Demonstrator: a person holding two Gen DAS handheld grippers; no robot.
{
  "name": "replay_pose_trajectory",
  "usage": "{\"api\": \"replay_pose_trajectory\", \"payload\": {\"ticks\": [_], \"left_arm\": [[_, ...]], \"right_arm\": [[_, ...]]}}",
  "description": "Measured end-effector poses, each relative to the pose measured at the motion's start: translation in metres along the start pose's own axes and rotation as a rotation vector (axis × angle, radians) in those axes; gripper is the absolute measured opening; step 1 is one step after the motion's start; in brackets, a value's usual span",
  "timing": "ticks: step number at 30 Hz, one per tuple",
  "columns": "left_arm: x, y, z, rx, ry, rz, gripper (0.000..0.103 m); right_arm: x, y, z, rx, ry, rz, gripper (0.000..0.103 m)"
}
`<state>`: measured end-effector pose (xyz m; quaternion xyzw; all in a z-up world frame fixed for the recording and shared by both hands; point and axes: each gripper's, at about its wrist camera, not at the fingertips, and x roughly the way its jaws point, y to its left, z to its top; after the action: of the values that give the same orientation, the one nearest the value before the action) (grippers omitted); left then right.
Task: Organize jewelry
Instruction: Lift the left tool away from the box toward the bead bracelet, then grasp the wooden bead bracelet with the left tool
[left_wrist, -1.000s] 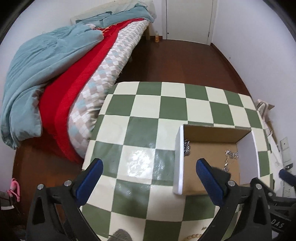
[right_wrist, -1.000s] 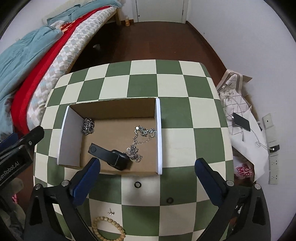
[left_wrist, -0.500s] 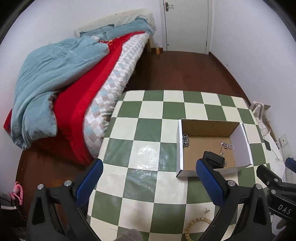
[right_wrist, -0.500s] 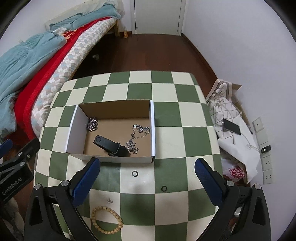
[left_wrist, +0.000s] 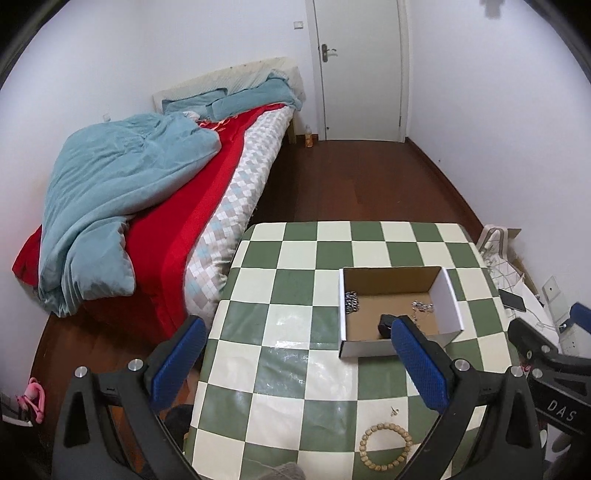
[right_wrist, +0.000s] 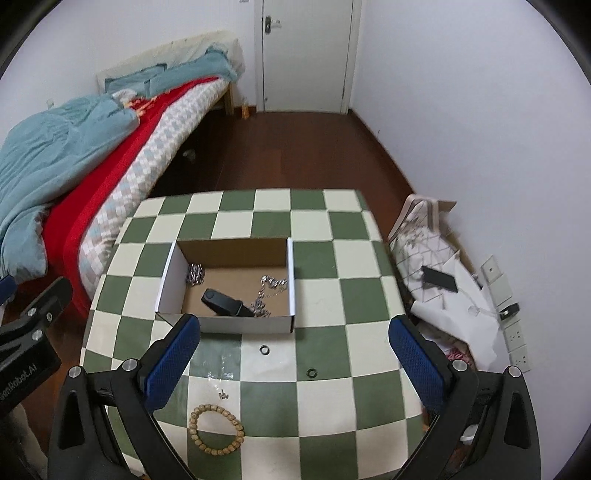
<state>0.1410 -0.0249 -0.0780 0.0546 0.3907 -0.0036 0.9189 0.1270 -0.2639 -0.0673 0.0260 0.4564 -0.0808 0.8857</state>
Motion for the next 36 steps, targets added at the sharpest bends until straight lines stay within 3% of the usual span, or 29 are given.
{"api": "replay_pose_trajectory", "payload": {"ticks": [12, 16, 21, 22, 23, 25, 26, 31, 35, 36], "left_arm": [[-0.024, 0.003, -0.026, -0.028, -0.026, 0.006, 0.102], [-0.005, 0.0, -0.048, 0.012, 0.04, 0.047, 0.102], [0.039, -0.016, -0.093, 0.091, 0.18, 0.08, 0.102], [0.051, -0.022, -0.103, 0.109, 0.22, 0.073, 0.102], [0.06, -0.026, -0.112, 0.122, 0.249, 0.063, 0.102], [0.079, -0.035, -0.129, 0.146, 0.315, 0.042, 0.102], [0.086, -0.04, -0.136, 0.155, 0.34, 0.029, 0.101], [0.114, -0.06, -0.159, 0.172, 0.431, -0.025, 0.079], [0.119, -0.068, -0.163, 0.17, 0.428, -0.053, 0.058], [0.118, -0.069, -0.162, 0.175, 0.417, -0.061, 0.049]], "right_arm": [[-0.045, -0.011, -0.02, 0.041, -0.058, 0.03, 0.103], [-0.041, -0.022, -0.039, 0.082, -0.038, 0.059, 0.103], [-0.004, -0.04, -0.08, 0.14, 0.07, 0.059, 0.102], [0.004, -0.042, -0.089, 0.147, 0.09, 0.058, 0.094], [0.015, -0.045, -0.099, 0.158, 0.122, 0.059, 0.077], [0.034, -0.05, -0.113, 0.177, 0.171, 0.065, 0.059], [0.042, -0.052, -0.12, 0.185, 0.193, 0.07, 0.059], [0.068, -0.062, -0.145, 0.217, 0.249, 0.07, 0.059], [0.078, -0.066, -0.151, 0.231, 0.27, 0.068, 0.059], [0.08, -0.066, -0.152, 0.231, 0.274, 0.065, 0.059]]}}
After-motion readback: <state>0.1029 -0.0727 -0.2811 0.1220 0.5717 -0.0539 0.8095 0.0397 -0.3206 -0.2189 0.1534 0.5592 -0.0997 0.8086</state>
